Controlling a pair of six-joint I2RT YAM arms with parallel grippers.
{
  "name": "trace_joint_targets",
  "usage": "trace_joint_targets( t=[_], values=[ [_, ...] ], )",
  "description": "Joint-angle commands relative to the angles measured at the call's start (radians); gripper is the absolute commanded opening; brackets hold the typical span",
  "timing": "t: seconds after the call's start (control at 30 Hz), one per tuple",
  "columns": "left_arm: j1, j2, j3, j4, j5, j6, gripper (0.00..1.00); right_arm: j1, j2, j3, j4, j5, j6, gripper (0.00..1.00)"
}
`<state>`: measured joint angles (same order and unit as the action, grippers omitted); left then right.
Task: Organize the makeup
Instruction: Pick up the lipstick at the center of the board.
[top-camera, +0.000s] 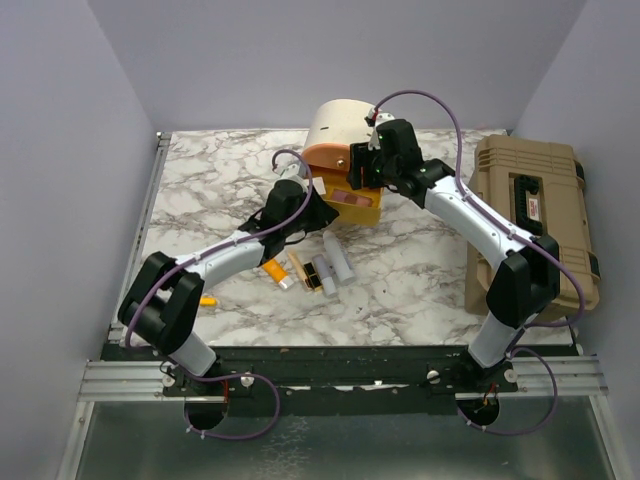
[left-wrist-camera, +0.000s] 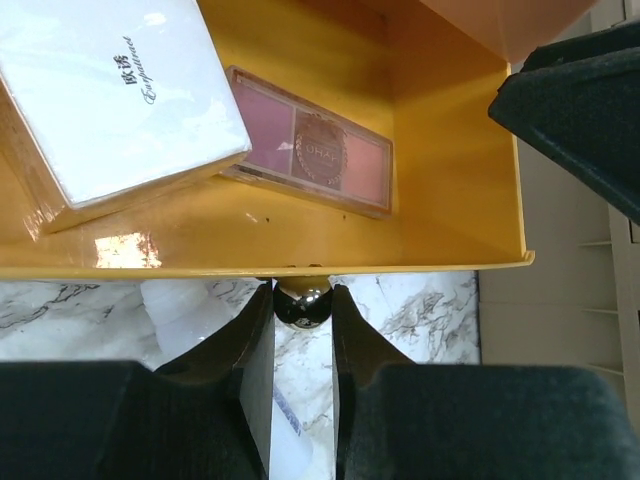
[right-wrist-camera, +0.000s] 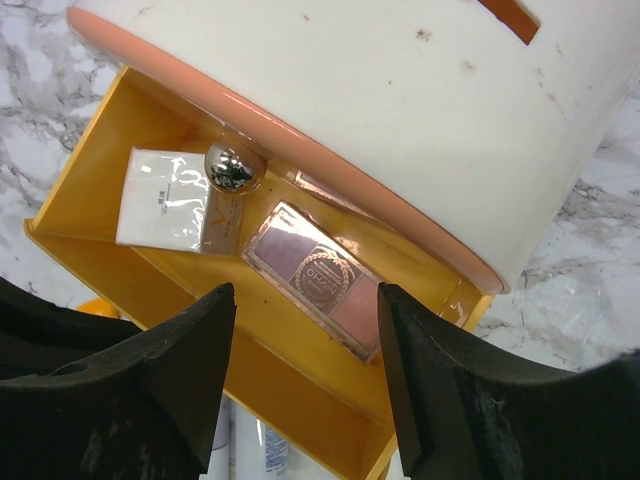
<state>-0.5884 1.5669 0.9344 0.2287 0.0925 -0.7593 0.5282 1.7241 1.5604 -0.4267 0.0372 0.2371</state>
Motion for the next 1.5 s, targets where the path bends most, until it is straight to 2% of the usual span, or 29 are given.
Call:
trace_joint_targets(
  t=[0.0, 0.13, 0.23, 0.33, 0.43, 0.53, 0.67, 0.93, 1.13, 1.3, 1.47],
  values=[
    [-0.008, -0.058, -0.025, 0.000, -0.028, 0.002, 0.07, -0.004, -0.033, 0.004, 0.019, -0.030, 0.019, 0.64],
    [-0.013, -0.095, -0.035, -0.019, -0.024, 0.013, 0.05, -0.004, -0.036, 0.005, 0.023, -0.026, 0.022, 0.64],
    [-0.013, -0.097, -0.045, -0.031, -0.018, 0.011, 0.08, -0.005, -0.035, 0.010, 0.022, -0.030, 0.021, 0.64],
    [-0.013, -0.084, -0.037, -0.032, -0.025, 0.002, 0.20, -0.004, -0.032, 0.022, 0.010, -0.066, 0.022, 0.64],
    [-0.013, -0.083, -0.022, -0.031, -0.028, -0.001, 0.39, -0.005, -0.043, 0.041, -0.012, -0.125, 0.006, 0.64],
    [-0.013, -0.108, -0.022, -0.039, -0.039, 0.006, 0.51, -0.004, -0.078, 0.038, -0.015, -0.217, -0.027, 0.64],
    [-0.013, -0.141, -0.019, -0.050, -0.044, 0.011, 0.59, -0.004, -0.125, 0.028, -0.034, -0.320, -0.086, 0.67],
    [0.003, -0.247, -0.043, -0.102, -0.073, 0.031, 0.65, -0.004, -0.245, -0.057, -0.037, -0.398, -0.054, 0.64],
    [0.083, -0.439, -0.081, -0.286, -0.175, 0.067, 0.66, 0.020, -0.334, -0.213, -0.002, -0.495, 0.034, 0.55],
    [0.133, -0.611, -0.185, -0.361, -0.310, 0.009, 0.70, 0.190, -0.328, -0.307, -0.034, -0.376, 0.021, 0.55],
    [0.160, -0.625, -0.202, -0.424, -0.370, -0.047, 0.71, 0.339, -0.219, -0.374, -0.005, -0.276, 0.103, 0.50]
  ],
)
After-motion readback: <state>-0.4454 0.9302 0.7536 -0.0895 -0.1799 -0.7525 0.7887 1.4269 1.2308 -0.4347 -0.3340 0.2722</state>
